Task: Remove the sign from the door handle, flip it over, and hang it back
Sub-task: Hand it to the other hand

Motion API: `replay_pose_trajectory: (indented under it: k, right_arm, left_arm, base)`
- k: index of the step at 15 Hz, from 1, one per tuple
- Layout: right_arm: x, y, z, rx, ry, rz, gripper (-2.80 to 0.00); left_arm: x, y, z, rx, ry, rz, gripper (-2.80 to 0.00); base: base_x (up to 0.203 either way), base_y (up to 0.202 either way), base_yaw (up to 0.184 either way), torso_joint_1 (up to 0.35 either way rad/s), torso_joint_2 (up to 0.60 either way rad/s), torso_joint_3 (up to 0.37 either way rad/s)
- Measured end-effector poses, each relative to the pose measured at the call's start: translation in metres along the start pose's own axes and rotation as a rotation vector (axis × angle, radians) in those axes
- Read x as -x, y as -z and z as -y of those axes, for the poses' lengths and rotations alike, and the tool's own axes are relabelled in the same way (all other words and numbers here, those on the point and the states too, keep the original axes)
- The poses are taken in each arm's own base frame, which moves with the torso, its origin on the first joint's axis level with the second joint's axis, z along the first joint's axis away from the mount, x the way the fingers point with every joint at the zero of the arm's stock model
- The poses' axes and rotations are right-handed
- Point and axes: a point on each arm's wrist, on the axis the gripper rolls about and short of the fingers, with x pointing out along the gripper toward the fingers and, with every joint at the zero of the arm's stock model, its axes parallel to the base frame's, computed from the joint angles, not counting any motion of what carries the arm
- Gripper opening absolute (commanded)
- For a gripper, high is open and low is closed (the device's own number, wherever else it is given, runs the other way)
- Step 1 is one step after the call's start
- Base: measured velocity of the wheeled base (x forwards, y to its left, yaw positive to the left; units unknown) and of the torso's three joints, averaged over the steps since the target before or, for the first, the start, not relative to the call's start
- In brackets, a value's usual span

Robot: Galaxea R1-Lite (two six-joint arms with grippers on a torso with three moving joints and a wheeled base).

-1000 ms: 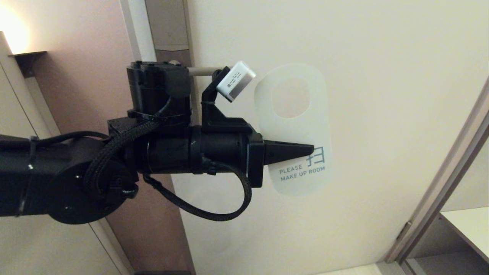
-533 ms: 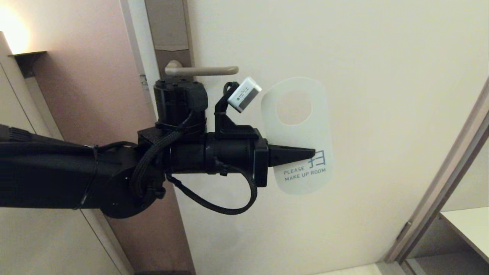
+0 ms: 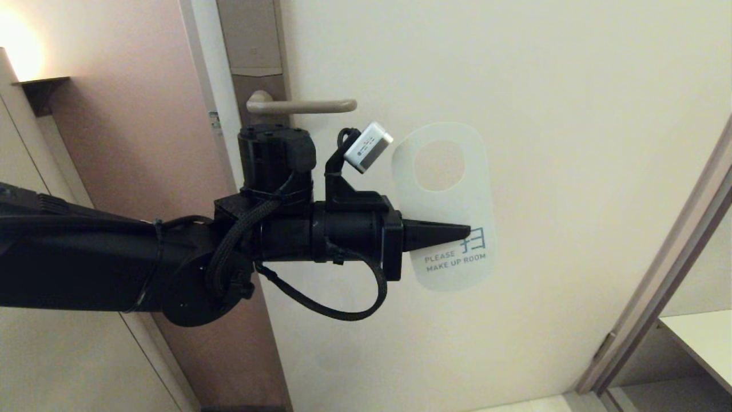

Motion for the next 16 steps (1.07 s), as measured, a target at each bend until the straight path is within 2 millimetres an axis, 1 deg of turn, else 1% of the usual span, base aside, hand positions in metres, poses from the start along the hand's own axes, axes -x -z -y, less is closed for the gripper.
replay_pose_trajectory:
  k: [3,5,7,10,13,16]
  right_arm:
    - [-0.018,-0.034,0.003,-0.009,-0.015,-0.024,-2.80]
    - [-0.038,-0.055,0.004,-0.012,-0.041,-0.056,-2.80]
    - [-0.059,-0.069,0.004,-0.007,-0.125,-0.079,-2.80]
    - [-0.084,-0.077,0.003,0.022,-0.287,-0.131,-2.80]
    - [-0.106,-0.077,0.003,0.064,-0.373,-0.205,-2.80]
    - [-0.128,-0.080,0.003,0.091,-0.436,-0.202,-2.80]
  left_arm:
    - [0.000,0.000,0.000,0.001,0.002,0.000,-2.80]
    - [-0.001,-0.001,0.000,0.001,0.012,0.000,-2.80]
    - [-0.001,-0.001,-0.001,0.002,0.033,-0.003,-2.80]
    - [-0.001,-0.001,-0.005,0.003,0.041,-0.005,-2.80]
    - [-0.003,-0.001,-0.009,0.003,0.040,-0.004,-2.80]
    - [-0.005,0.000,-0.012,0.007,0.036,-0.005,-2.80]
  base:
    - [0.000,0.000,0.000,0.000,0.00,0.000]
    - [0.000,0.000,0.000,0.000,0.00,0.000]
    - [0.000,0.000,0.000,0.000,0.00,0.000]
    - [0.000,0.000,0.000,0.000,0.00,0.000]
    - [0.000,0.000,0.000,0.000,0.00,0.000]
    - [0.000,0.000,0.000,0.000,0.00,0.000]
